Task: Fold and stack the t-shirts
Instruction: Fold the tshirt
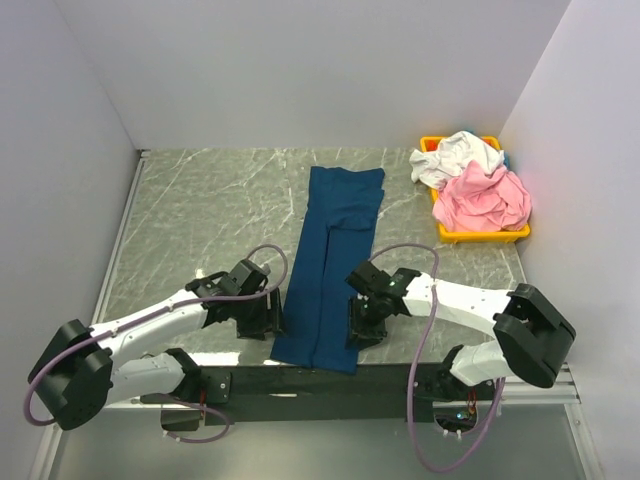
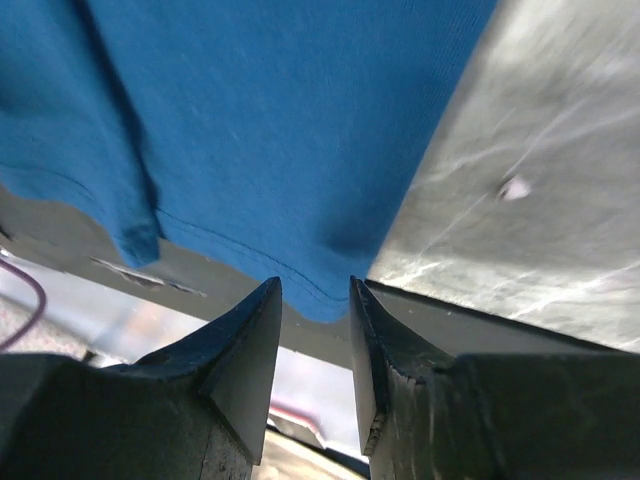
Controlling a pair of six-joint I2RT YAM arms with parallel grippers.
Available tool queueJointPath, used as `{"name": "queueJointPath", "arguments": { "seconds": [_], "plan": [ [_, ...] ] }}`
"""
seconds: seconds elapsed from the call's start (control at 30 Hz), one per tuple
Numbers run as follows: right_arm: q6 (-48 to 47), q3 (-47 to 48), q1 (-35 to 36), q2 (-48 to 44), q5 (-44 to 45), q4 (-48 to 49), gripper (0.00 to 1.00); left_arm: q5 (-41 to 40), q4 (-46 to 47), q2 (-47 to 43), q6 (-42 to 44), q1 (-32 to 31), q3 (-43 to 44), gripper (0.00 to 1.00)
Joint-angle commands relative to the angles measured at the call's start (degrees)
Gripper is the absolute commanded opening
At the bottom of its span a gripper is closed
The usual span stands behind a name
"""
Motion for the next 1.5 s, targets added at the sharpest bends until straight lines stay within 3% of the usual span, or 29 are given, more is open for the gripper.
{"name": "queueJointPath", "arguments": {
  "seconds": [0.0,0.53,0.7,0.83,0.93,1.47],
  "plan": [
    [3.97,-1.29,2.49,0.09,-1.44,2.15,0.41,2.03,3.36,1.20,1.24,-0.32,-0.63,0.69],
    [5.91,-3.22,9.43,5.53,-3.64,2.67,0.41,2.47,3.01,4.45,1.50,-2.34,-0.99,0.69],
    [5.56,-3.31,9.70,6.95,-3.99,3.47,0.35,2.47,2.48,5.42,1.07,-3.40,-0.99,0.66],
    [4.95,-2.52,9.70,7.21,-3.38,2.41,0.20,2.91,2.04,4.81,0.71,-4.19,-1.25,0.59],
    [4.68,-1.91,9.70,6.86,-2.58,1.09,0.15,2.65,1.34,5.16,0.45,-4.28,-1.25,0.53],
    [5.21,-3.58,9.70,5.72,-2.84,0.83,0.15,1.50,-0.16,5.60,-2.72,-6.21,-2.74,0.39]
  ]
}}
